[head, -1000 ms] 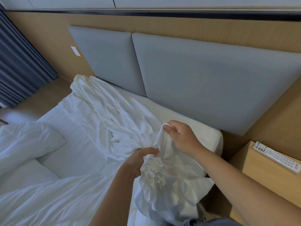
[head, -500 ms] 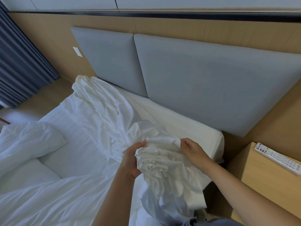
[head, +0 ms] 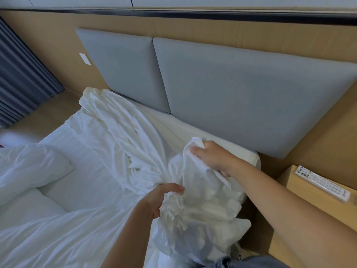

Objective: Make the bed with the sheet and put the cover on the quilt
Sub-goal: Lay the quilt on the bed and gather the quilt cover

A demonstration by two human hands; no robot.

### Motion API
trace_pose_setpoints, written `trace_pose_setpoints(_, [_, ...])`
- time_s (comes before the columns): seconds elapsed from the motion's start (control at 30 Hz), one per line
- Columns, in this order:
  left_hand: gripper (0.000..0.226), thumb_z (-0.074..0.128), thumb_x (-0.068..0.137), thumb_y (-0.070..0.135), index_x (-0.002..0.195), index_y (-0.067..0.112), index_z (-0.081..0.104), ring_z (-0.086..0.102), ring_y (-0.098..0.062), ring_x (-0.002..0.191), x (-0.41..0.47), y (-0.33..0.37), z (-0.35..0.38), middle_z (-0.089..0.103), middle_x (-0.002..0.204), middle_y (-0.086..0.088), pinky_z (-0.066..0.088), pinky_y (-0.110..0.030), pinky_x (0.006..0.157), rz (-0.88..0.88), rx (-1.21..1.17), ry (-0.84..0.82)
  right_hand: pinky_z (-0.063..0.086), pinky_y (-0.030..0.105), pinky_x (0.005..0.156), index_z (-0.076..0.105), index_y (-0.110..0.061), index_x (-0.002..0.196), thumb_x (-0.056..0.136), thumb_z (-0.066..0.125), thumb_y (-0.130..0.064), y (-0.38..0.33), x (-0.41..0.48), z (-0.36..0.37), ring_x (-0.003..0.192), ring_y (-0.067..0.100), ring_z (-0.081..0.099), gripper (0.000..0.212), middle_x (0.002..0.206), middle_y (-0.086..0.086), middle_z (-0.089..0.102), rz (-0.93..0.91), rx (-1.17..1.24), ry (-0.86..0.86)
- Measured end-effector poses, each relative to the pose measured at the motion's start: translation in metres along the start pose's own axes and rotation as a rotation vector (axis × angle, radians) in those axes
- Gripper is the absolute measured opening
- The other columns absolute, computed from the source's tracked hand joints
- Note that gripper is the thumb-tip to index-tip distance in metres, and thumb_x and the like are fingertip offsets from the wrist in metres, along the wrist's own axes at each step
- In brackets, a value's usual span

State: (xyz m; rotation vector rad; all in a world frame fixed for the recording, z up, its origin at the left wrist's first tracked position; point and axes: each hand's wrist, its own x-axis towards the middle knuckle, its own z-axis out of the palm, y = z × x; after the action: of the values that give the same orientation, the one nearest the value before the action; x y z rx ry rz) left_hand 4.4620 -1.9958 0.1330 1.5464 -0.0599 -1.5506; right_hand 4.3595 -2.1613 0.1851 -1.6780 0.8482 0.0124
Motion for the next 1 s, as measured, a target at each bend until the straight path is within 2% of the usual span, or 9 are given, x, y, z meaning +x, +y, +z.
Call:
trace_pose_setpoints(0.2, [0.021, 0.065, 0.051, 0.006, 0.069, -0.001, 0.073, 0.066, -0.025, 0.062, 0.007, 0.000, 0.005, 0.067, 0.069, -0.015, 0.054, -0.029, 0.057, 0.206, -0.186, -0.117, 0.048, 0.022, 0.088, 0.048, -0.031, 0.127, 0.088, 0.063, -0.038, 0.030, -0.003, 0.012, 0.106, 0.008, 0.058, 0.042, 0.117, -0.008, 0.061, 0.011, 0.103, -0.258])
trace_pose_setpoints(0.27, [0.035, 0.068, 0.049, 0.010, 0.080, -0.004, 0.073, 0.068, -0.028, 0.070, 0.009, -0.002, 0.007, 0.068, 0.078, -0.019, 0.055, -0.032, 0.062, 0.219, -0.202, -0.155, 0.048, 0.023, 0.089, 0.045, -0.034, 0.132, 0.091, 0.060, -0.035, 0.036, -0.003, 0.015, 0.106, 0.007, 0.059, 0.044, 0.115, -0.010, 0.062, -0.006, 0.094, -0.277])
trace_pose_setpoints(0.43, [0.031, 0.074, 0.040, 0.013, 0.068, 0.000, 0.069, 0.065, -0.024, 0.056, 0.011, -0.008, 0.008, 0.065, 0.062, -0.013, 0.053, -0.028, 0.054, 0.062, -0.117, -0.104, 0.046, 0.024, 0.079, 0.058, -0.025, 0.116, 0.101, 0.040, -0.025, 0.025, 0.005, 0.019, 0.093, 0.011, 0.060, 0.024, 0.097, -0.009, 0.062, -0.055, 0.027, -0.103])
trace_pose_setpoints(0.5, [0.044, 0.081, 0.042, 0.019, 0.080, 0.000, 0.071, 0.067, -0.026, 0.066, 0.008, -0.006, 0.004, 0.068, 0.073, -0.014, 0.055, -0.033, 0.064, -0.013, -0.040, -0.095, 0.046, 0.025, 0.071, 0.061, -0.020, 0.100, 0.100, 0.039, -0.019, 0.017, 0.011, 0.022, 0.083, 0.014, 0.059, 0.023, 0.090, -0.003, 0.062, -0.074, 0.092, 0.013])
trace_pose_setpoints(0.57, [0.033, 0.081, 0.051, 0.022, 0.078, 0.004, 0.076, 0.069, -0.025, 0.072, 0.003, 0.000, 0.002, 0.071, 0.080, -0.013, 0.055, -0.035, 0.072, -0.022, 0.043, -0.108, 0.044, 0.022, 0.064, 0.061, -0.019, 0.096, 0.100, 0.039, -0.019, 0.009, 0.014, 0.028, 0.077, 0.013, 0.058, 0.022, 0.087, -0.001, 0.062, -0.042, 0.164, 0.000])
trace_pose_setpoints(0.67, [0.021, 0.074, 0.056, 0.013, 0.076, 0.005, 0.076, 0.068, -0.027, 0.073, 0.000, 0.006, 0.004, 0.071, 0.082, -0.014, 0.055, -0.035, 0.073, 0.048, 0.043, -0.009, 0.050, 0.028, 0.075, 0.063, -0.021, 0.098, 0.098, 0.043, -0.025, 0.008, 0.015, 0.040, 0.088, 0.019, 0.063, 0.020, 0.097, 0.004, 0.067, 0.036, 0.188, -0.152])
trace_pose_setpoints(0.83, [0.044, 0.076, 0.042, 0.019, 0.081, -0.001, 0.070, 0.066, -0.029, 0.075, 0.003, 0.004, -0.001, 0.068, 0.081, -0.017, 0.052, -0.036, 0.074, 0.177, -0.065, 0.112, 0.050, 0.037, 0.092, 0.063, -0.016, 0.114, 0.098, 0.046, -0.034, 0.020, 0.011, 0.031, 0.100, 0.023, 0.066, 0.029, 0.108, 0.007, 0.070, 0.111, 0.277, -0.271])
trace_pose_setpoints(0.9, [0.035, 0.073, 0.036, 0.022, 0.065, 0.003, 0.068, 0.063, -0.024, 0.063, 0.004, 0.008, -0.003, 0.064, 0.067, -0.012, 0.051, -0.031, 0.063, 0.230, -0.068, 0.156, 0.046, 0.029, 0.097, 0.058, -0.021, 0.124, 0.096, 0.045, -0.047, 0.030, 0.006, 0.027, 0.106, 0.012, 0.062, 0.040, 0.115, -0.005, 0.065, 0.099, 0.094, -0.395])
trace_pose_setpoints(1.0, [0.008, 0.065, 0.049, 0.016, 0.053, 0.009, 0.063, 0.059, -0.018, 0.052, 0.007, 0.014, -0.001, 0.060, 0.056, -0.005, 0.046, -0.028, 0.057, 0.302, -0.067, 0.225, 0.039, 0.024, 0.102, 0.052, -0.030, 0.132, 0.093, 0.041, -0.057, 0.037, 0.000, 0.031, 0.117, 0.006, 0.052, 0.048, 0.126, -0.012, 0.057, 0.027, -0.104, -0.415])
